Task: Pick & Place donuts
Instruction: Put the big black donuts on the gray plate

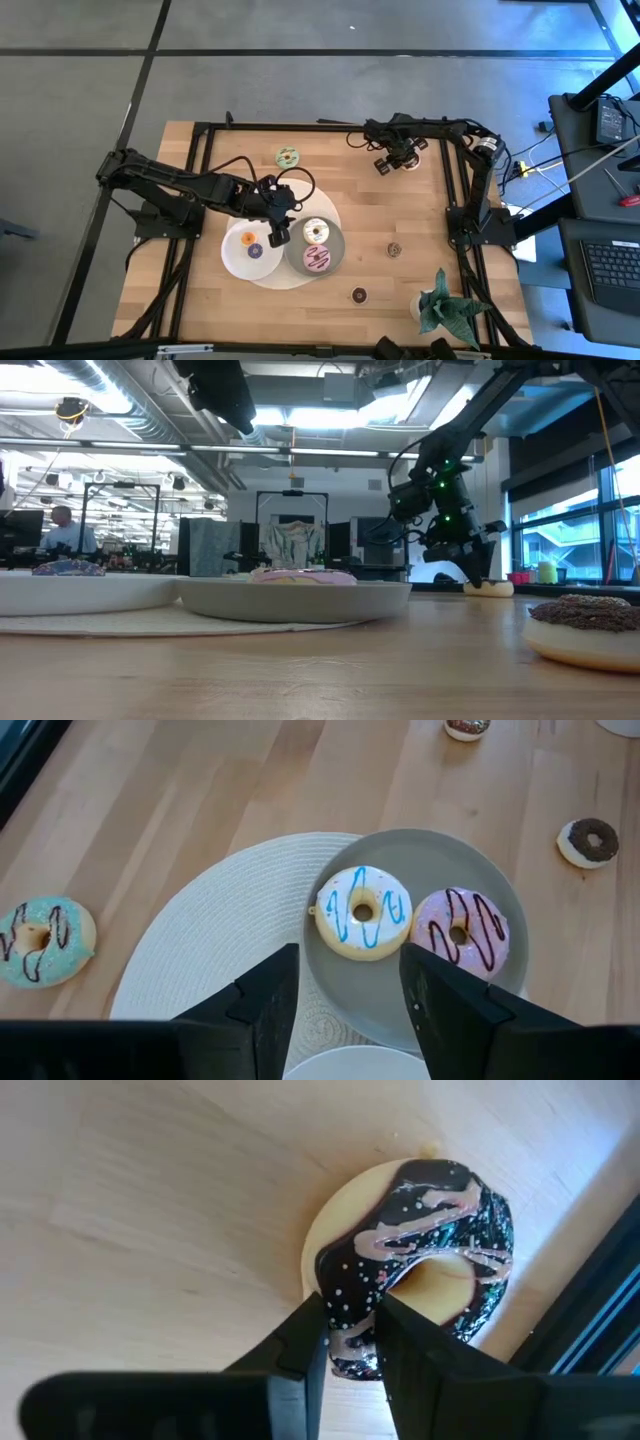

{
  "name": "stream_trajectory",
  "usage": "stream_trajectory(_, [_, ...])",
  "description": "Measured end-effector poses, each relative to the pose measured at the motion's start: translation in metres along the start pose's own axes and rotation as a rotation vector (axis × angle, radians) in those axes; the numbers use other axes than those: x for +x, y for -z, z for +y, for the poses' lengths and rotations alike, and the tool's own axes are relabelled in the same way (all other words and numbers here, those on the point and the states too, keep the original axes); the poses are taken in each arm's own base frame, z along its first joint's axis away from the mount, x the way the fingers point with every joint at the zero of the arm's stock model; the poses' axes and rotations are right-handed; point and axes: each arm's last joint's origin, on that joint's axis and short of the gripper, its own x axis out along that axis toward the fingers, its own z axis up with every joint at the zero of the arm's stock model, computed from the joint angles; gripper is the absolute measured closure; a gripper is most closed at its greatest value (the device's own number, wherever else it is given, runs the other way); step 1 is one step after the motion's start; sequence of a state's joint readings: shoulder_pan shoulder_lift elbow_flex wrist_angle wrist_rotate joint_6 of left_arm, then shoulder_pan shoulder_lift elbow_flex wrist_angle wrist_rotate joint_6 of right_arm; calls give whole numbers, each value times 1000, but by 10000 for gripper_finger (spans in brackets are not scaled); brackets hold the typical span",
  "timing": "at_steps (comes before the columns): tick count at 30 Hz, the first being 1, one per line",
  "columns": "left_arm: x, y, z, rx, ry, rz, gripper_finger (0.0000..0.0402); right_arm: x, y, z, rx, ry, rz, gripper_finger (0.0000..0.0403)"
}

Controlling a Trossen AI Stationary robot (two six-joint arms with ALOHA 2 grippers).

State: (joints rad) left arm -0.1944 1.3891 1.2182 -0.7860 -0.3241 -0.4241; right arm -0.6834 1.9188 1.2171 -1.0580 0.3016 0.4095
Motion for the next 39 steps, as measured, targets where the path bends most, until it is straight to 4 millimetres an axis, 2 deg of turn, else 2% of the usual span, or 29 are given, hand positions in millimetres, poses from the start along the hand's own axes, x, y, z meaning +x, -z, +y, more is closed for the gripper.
stream_trajectory(12, [0, 0, 0, -9, 1, -4, 230, -17, 6, -6, -23, -12, -42, 337])
stream_trajectory(15, [0, 0, 0, -9, 1, -4, 231, -29, 12, -5, -62, -23, -79, 340])
stream_trajectory(19, [0, 0, 0, 0, 1, -4, 228, -53, 29, 9, -170, -55, -163, 342])
stream_trajectory(24, [0, 0, 0, -6, 2, -4, 227, -90, 67, 44, -271, -198, -280, 342])
stream_trajectory(31, [0, 0, 0, -50, 3, -3, 230, -136, 139, 114, -464, -461, -535, 342])
stream_trajectory(35, [0, 0, 0, -87, 3, -3, 227, -145, 173, 152, -555, -591, -632, 342])
stream_trajectory(39, [0, -1, 0, -116, 4, -5, 227, -147, 199, 177, -598, -677, -671, 342])
